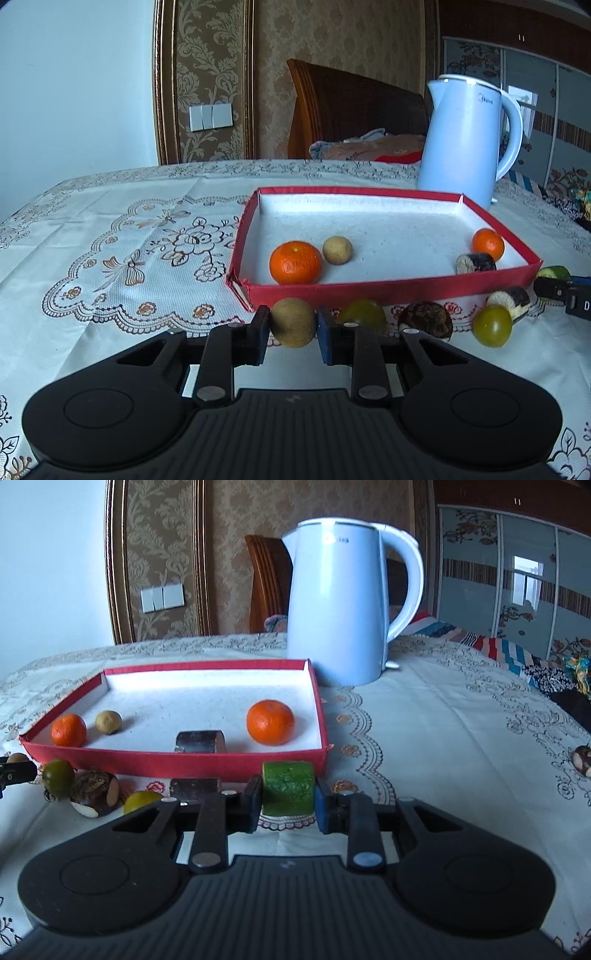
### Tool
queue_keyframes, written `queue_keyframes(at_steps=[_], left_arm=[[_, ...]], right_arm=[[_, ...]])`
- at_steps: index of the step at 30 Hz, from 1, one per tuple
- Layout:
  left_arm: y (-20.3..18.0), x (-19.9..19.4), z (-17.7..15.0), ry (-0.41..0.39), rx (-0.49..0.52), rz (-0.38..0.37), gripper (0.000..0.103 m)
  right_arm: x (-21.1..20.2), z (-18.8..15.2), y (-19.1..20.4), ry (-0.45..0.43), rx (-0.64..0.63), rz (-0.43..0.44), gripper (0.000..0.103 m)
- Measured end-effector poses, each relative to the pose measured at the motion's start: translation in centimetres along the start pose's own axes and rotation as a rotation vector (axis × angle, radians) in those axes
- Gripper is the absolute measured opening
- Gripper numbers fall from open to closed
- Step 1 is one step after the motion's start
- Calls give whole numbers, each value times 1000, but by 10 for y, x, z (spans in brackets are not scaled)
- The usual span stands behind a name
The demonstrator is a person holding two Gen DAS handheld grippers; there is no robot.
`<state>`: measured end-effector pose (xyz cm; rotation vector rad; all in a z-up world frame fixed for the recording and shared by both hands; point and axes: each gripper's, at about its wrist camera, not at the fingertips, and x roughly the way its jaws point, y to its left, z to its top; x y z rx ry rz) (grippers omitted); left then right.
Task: Organize fruits
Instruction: 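Carry the cucumber piece and brown fruit with both grippers over the tray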
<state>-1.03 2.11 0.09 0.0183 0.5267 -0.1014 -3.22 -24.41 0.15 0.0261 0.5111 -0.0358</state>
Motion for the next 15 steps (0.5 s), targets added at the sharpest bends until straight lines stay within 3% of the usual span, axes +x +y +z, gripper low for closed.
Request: queue_keyframes(at_steps=[4, 11, 15], left_arm=[[3, -6, 7, -33, -28, -31, 26], [13, 1, 31, -2, -101, -78, 26], [10, 12, 43, 10, -105, -53, 26]], right_arm=[[-5, 3, 2, -30, -1, -4, 27], [-5, 15, 7, -51, -3, -5, 27], [-1, 23, 13, -56, -4, 8, 27]])
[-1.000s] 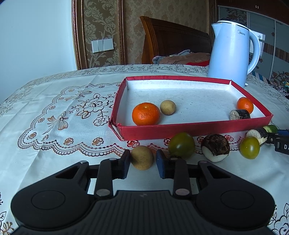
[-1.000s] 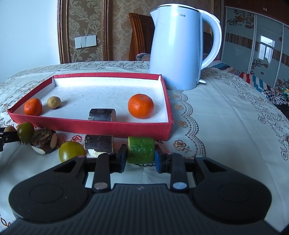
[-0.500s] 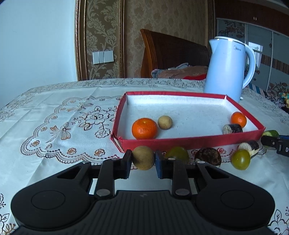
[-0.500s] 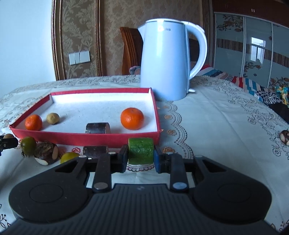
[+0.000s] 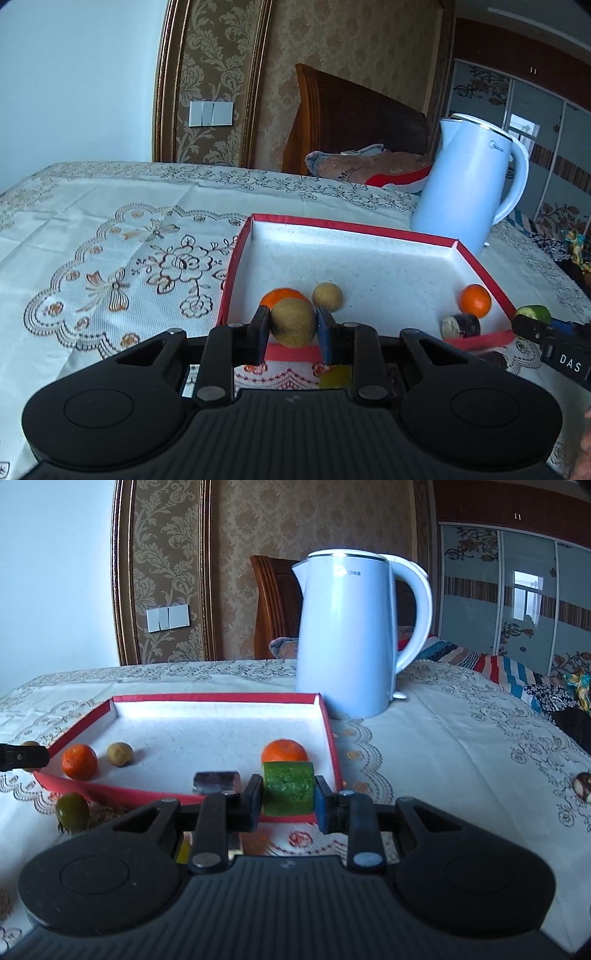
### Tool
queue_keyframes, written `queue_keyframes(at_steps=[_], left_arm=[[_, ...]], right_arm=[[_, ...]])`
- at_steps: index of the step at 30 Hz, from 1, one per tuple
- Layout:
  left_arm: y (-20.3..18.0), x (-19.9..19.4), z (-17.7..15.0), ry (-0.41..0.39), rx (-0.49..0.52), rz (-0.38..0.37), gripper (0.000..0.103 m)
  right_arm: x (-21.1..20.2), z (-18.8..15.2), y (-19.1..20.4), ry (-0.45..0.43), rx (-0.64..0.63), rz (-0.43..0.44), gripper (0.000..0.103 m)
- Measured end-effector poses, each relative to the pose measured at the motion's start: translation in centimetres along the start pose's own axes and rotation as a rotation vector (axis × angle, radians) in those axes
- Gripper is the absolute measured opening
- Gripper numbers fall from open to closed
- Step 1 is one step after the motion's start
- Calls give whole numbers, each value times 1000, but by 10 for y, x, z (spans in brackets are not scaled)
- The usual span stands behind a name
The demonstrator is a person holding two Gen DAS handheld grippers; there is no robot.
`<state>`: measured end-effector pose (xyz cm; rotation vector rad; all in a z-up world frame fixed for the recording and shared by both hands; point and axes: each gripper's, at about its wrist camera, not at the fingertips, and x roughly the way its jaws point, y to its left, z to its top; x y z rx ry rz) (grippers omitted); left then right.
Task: Organize fruits
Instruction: 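Carry the cucumber piece and brown fruit with both grippers over the tray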
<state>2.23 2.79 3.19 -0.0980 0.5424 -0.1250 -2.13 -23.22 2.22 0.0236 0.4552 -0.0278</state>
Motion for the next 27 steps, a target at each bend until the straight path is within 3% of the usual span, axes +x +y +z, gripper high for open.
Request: queue_keyframes(at_steps=[11, 27], left_arm=[[-39, 39, 16, -16, 49, 57, 26], [-40, 83, 17, 30, 26, 94, 26]], right_arm=[[40, 21, 23, 25, -1, 17, 27], [91, 35, 38, 78, 2, 10, 27]])
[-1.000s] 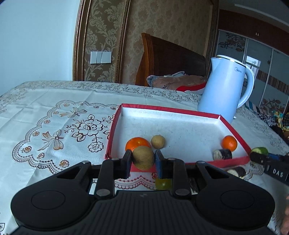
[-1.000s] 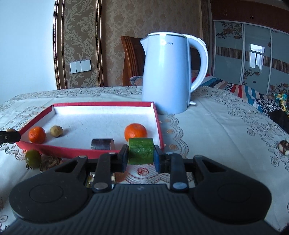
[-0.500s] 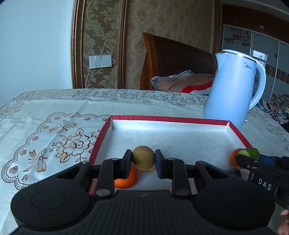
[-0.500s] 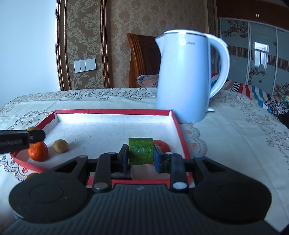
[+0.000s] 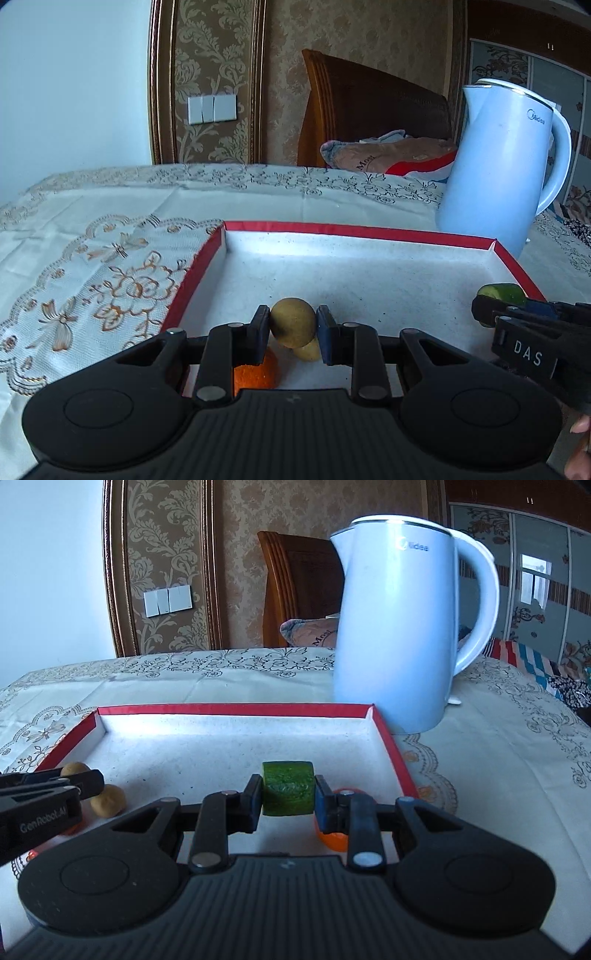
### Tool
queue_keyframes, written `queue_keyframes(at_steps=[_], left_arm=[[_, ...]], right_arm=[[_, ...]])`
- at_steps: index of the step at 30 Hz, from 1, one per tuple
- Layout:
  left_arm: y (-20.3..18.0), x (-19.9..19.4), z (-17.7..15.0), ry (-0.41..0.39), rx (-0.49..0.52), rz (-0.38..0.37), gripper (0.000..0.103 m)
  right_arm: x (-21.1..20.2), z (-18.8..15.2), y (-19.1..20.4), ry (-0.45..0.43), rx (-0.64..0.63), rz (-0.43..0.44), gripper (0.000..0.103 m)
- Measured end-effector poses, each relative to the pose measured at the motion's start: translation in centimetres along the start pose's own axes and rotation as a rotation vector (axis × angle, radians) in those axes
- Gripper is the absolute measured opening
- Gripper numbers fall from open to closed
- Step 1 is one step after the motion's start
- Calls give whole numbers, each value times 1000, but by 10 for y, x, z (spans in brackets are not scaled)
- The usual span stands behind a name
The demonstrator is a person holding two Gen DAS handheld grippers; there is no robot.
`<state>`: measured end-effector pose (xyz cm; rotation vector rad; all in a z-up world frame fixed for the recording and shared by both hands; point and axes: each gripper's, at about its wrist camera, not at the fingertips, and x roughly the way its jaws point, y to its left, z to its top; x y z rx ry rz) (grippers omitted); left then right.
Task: Organize fruits
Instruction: 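Carry the cucumber piece and brown fruit with both grippers over the tray, then lower both items into the tray and open both grippers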
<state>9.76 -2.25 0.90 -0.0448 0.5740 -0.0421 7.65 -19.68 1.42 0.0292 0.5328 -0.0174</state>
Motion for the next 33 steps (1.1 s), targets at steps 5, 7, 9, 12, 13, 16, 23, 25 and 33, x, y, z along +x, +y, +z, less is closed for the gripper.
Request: queue_keyframes(at_steps=[5, 7, 9, 12, 13, 16, 23, 25, 33], left_arm=[[0, 5, 4, -16, -10, 16, 26], [1, 9, 6, -16, -11, 17, 26], [0, 12, 8, -16, -9, 28, 26], [1, 20, 11, -1, -6, 8, 26], [1, 21, 11, 0, -10, 13, 26], [1, 21, 10, -4, -13, 17, 26], [4, 21, 10, -3, -37, 33, 27], [5, 20, 10, -2, -42, 33, 29], [3, 23, 6, 12, -31, 48, 79]], right_arm=[[12, 2, 1, 32, 4, 6, 27], [17, 3, -1, 42, 10, 4, 27], [19, 4, -2, 45, 16, 5, 27], [23, 5, -2, 47, 14, -1, 27], [24, 6, -1, 48, 10, -1, 27], [26, 7, 0, 51, 12, 1, 27], [27, 7, 0, 52, 9, 3, 27], [26, 7, 0, 46, 12, -2, 28], [23, 8, -1, 28, 16, -5, 41]])
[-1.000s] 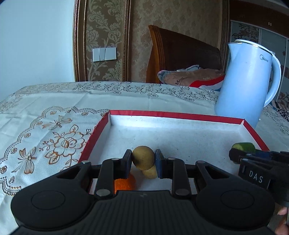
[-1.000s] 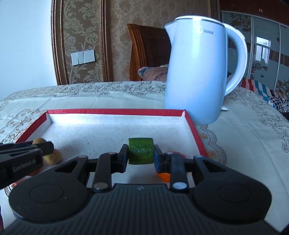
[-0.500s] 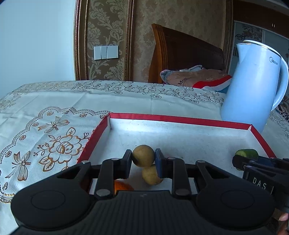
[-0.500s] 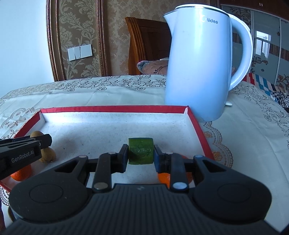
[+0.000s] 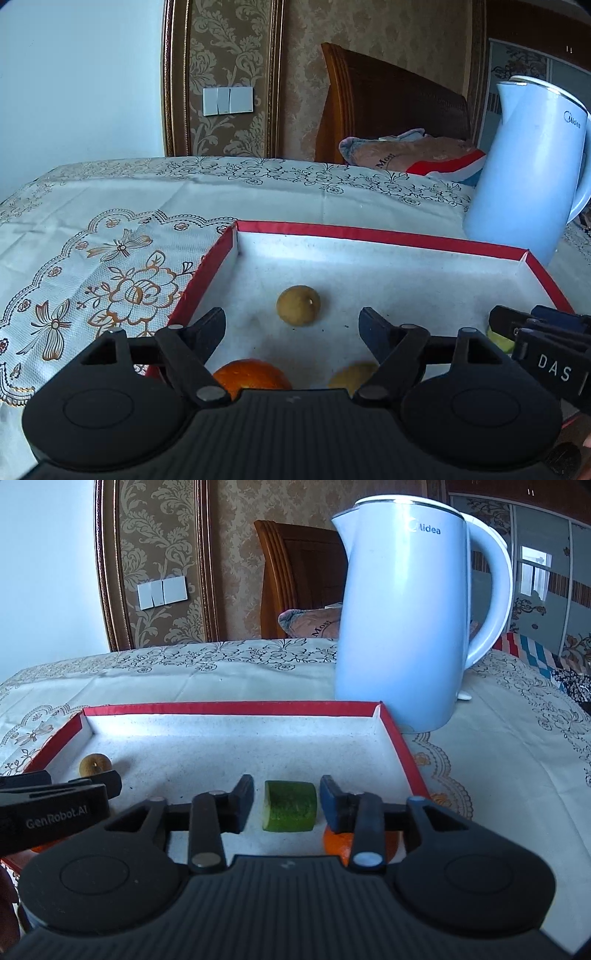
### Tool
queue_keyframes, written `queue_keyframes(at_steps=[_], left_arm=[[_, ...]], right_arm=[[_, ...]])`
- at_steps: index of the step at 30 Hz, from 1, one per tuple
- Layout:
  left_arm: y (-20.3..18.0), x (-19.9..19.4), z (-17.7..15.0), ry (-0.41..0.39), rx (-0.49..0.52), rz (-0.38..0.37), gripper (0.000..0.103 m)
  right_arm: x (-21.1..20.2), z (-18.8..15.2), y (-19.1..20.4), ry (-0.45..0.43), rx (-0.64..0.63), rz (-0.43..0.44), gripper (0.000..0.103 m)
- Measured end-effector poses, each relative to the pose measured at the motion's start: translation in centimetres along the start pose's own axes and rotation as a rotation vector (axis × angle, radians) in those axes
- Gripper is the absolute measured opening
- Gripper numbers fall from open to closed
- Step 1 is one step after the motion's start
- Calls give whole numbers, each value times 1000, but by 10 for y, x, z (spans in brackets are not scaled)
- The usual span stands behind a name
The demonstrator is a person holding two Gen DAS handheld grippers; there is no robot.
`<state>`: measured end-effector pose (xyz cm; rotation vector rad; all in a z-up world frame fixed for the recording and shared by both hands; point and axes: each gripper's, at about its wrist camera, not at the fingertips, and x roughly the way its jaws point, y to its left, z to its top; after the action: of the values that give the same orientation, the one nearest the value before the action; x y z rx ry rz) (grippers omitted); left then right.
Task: Organize fruits
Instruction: 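Lower both items into the tray and open both grippers, then withdraw both grippers from the tray back toward the remaining items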
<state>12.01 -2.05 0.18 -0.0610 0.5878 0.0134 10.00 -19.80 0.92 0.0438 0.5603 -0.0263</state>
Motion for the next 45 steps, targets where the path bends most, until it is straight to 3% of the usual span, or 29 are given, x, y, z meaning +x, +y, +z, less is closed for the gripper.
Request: queue_keyframes(at_steps=[7, 12, 20, 24, 29, 45], left_arm=[[7, -1, -1, 7, -29, 4, 79], [10, -3, -1, 4, -42, 6, 79], [12, -7, -3, 6, -38, -6, 79], [14, -10, -4, -2, -40, -7, 79], [15, -19, -7, -26, -29, -12, 79], [29, -54, -23, -70, -19, -34, 79]], right_arm=[[-4, 1, -3, -20, 19, 1, 43], [-10, 0, -3, -45, 24, 3, 60], [-14, -2, -4, -58, 28, -3, 71], [-17, -5, -3, -70, 13, -23, 86], [-27, -10, -4, -100, 5, -35, 95], [-46, -23, -10, -125, 17, -27, 98]])
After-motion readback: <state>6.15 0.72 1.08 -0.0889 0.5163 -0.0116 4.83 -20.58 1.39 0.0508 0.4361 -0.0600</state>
